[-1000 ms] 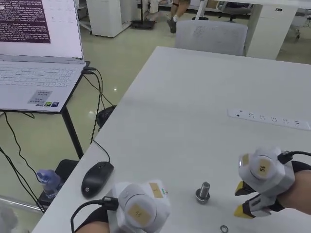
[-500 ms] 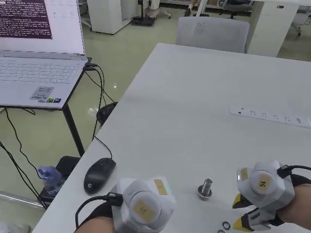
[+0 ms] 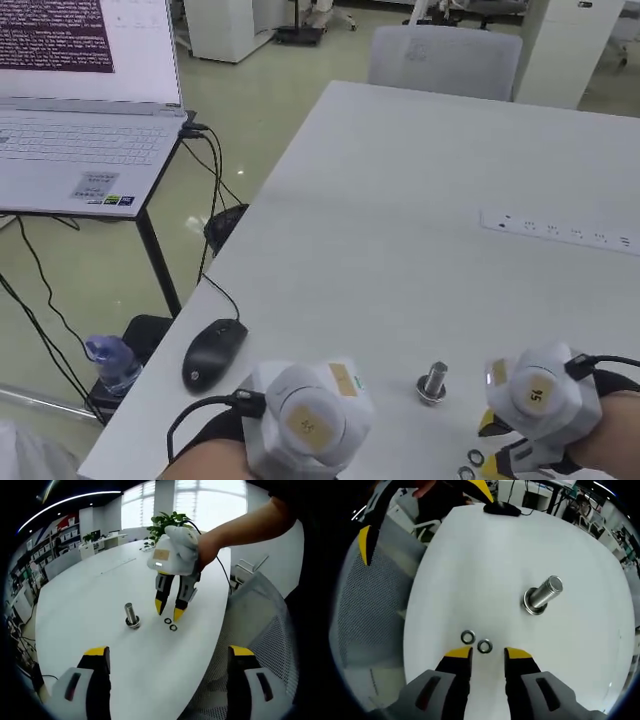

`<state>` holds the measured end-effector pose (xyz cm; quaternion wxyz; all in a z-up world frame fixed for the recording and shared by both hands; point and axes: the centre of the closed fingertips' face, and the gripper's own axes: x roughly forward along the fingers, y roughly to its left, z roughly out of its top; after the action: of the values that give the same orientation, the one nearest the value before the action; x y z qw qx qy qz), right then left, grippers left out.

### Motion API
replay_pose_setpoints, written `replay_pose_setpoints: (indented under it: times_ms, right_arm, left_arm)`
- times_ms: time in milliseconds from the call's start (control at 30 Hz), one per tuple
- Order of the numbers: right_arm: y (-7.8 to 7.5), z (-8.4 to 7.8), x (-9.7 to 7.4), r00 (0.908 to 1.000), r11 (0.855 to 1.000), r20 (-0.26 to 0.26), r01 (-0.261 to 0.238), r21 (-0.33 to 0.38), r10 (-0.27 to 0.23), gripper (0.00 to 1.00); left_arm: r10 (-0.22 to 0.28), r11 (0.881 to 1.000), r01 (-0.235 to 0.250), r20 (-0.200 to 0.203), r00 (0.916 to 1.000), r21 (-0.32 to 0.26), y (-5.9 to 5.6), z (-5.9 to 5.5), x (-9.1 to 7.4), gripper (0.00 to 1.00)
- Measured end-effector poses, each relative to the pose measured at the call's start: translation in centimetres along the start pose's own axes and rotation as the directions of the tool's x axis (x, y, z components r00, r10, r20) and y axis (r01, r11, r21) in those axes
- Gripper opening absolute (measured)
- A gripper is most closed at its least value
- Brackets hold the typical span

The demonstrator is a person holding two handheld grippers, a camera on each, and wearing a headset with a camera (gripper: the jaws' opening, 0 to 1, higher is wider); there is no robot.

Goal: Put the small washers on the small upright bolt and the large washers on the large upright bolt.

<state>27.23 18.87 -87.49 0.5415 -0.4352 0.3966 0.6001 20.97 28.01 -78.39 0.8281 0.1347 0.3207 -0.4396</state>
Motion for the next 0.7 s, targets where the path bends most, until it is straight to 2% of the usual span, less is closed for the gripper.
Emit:
replay_pose_setpoints:
  times_ms: [233, 700]
  right_arm:
    - [-0.06, -0.16, 0.41, 0.9998, 1.000, -0.019, 0.007, -0.015, -0.008, 0.25]
    - [0.03, 0.06, 0.29, 0.9990, 0.999, -0.034, 0.026, -0.038, -0.027, 0.15]
  left_arm:
    - [0.002, 1.000, -0.002, -0.001, 1.0000, -0.001, 0.17, -0.07, -0.20, 0.95]
    - [0.001, 1.000, -0.001, -0.006, 1.0000, 0.000, 0.10, -0.35, -0.38, 0.92]
